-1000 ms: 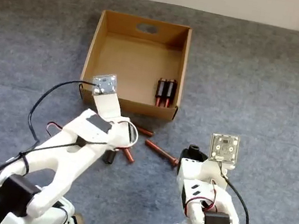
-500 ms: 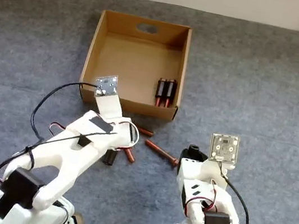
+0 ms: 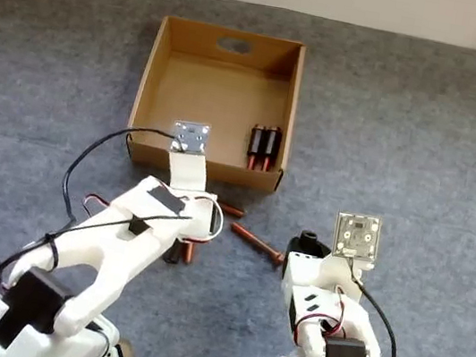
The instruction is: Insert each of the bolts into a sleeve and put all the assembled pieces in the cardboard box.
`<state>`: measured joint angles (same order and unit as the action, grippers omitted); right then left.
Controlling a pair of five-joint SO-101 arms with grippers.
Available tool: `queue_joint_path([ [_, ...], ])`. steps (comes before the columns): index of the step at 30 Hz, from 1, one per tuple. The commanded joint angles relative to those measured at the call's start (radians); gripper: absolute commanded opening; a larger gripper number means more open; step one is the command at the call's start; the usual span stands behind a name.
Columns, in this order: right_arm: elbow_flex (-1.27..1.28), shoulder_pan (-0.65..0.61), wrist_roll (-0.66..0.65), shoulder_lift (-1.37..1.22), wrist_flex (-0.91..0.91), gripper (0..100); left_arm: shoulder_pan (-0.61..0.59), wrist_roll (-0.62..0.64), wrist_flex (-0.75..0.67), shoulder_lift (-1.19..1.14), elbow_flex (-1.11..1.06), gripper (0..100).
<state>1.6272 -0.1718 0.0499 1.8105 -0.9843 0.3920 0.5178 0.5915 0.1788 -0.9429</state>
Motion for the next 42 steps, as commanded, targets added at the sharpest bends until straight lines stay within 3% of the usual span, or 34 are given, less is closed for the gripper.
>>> queue_joint_path([
  [1, -0.004, -0.007, 0.006, 0.005, -0.002, 0.6, 0.068, -0.054, 0.034, 0.030, 0.025, 1],
  [9, -0.005, -0.007, 0.006, 0.005, -0.001, 0.6, 0.143, -0.153, 0.032, 0.170, -0.076, 2],
  [15, -0.005, -0.007, 0.006, 0.005, -0.001, 0.6, 0.143, -0.147, 0.035, 0.140, -0.077, 16],
  [25, -0.005, -0.007, 0.006, 0.005, -0.001, 0.6, 0.143, -0.147, 0.041, 0.133, -0.061, 8],
  [28, -0.005, -0.007, 0.006, 0.005, -0.001, 0.6, 0.145, -0.147, 0.123, 0.130, -0.031, 5],
  [36, -0.004, -0.007, 0.006, 0.005, -0.001, 0.6, 0.147, -0.147, 0.169, 0.130, -0.007, 6],
  [42, -0.004, -0.007, 0.006, 0.005, -0.001, 0.6, 0.147, -0.147, 0.172, 0.130, -0.012, 16],
])
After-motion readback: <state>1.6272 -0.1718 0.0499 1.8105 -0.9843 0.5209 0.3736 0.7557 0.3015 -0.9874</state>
